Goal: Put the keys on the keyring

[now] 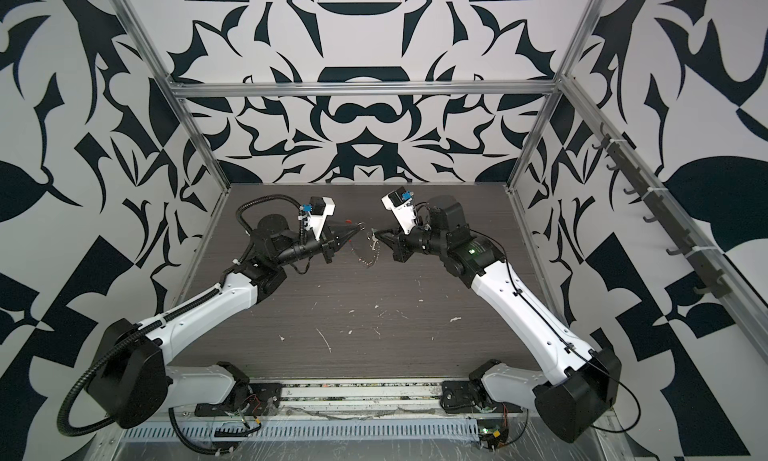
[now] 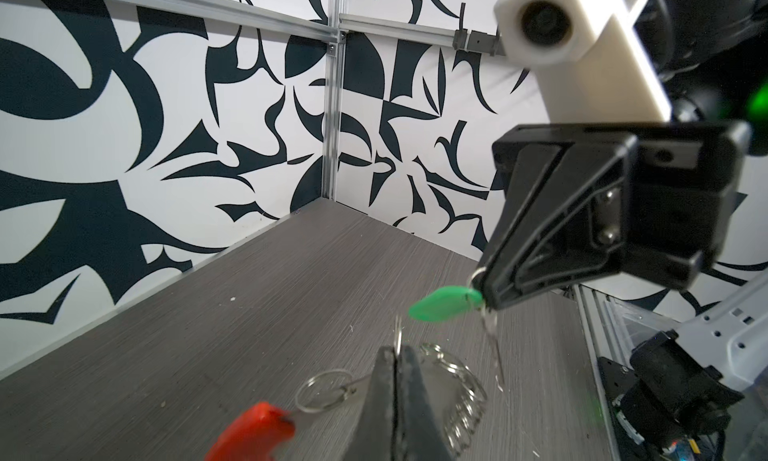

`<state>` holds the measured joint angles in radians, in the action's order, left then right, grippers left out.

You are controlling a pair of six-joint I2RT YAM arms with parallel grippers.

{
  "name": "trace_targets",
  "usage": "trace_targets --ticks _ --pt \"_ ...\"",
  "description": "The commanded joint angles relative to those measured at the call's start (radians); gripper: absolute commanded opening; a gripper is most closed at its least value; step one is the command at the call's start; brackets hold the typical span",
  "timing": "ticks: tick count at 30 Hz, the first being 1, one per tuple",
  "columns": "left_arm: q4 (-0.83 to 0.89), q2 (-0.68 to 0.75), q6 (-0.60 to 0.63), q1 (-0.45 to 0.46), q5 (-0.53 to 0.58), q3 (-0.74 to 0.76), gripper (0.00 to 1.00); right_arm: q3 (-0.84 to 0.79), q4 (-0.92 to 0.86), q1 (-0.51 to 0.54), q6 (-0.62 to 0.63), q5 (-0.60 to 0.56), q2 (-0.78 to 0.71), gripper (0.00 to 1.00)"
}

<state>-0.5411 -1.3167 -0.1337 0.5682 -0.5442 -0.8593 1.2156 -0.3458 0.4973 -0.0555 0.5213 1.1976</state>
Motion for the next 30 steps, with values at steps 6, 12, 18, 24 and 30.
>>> trace_targets --ticks 6,12,18,24,30 --pt "0.003 -0.019 0.044 -0.017 -0.064 -0.004 0.00 0.075 -0.035 -0.024 0.051 -0.059 -0.009 0.00" --pt "0.040 -0.023 0.083 -0.024 -0.109 -0.020 0.00 0.119 -0.132 -0.024 0.117 -0.110 0.073 0.00" --pt "0.051 -0.045 0.078 -0.025 -0.135 -0.048 0.00 0.139 -0.139 -0.016 0.116 -0.049 0.108 0.00" --pt "0.053 -0.068 0.073 -0.025 -0.144 -0.068 0.00 0.161 -0.170 0.006 0.126 0.019 0.128 0.00" --pt "0.058 -0.083 0.065 -0.025 -0.151 -0.079 0.00 0.167 -0.180 0.006 0.130 0.052 0.126 0.00"
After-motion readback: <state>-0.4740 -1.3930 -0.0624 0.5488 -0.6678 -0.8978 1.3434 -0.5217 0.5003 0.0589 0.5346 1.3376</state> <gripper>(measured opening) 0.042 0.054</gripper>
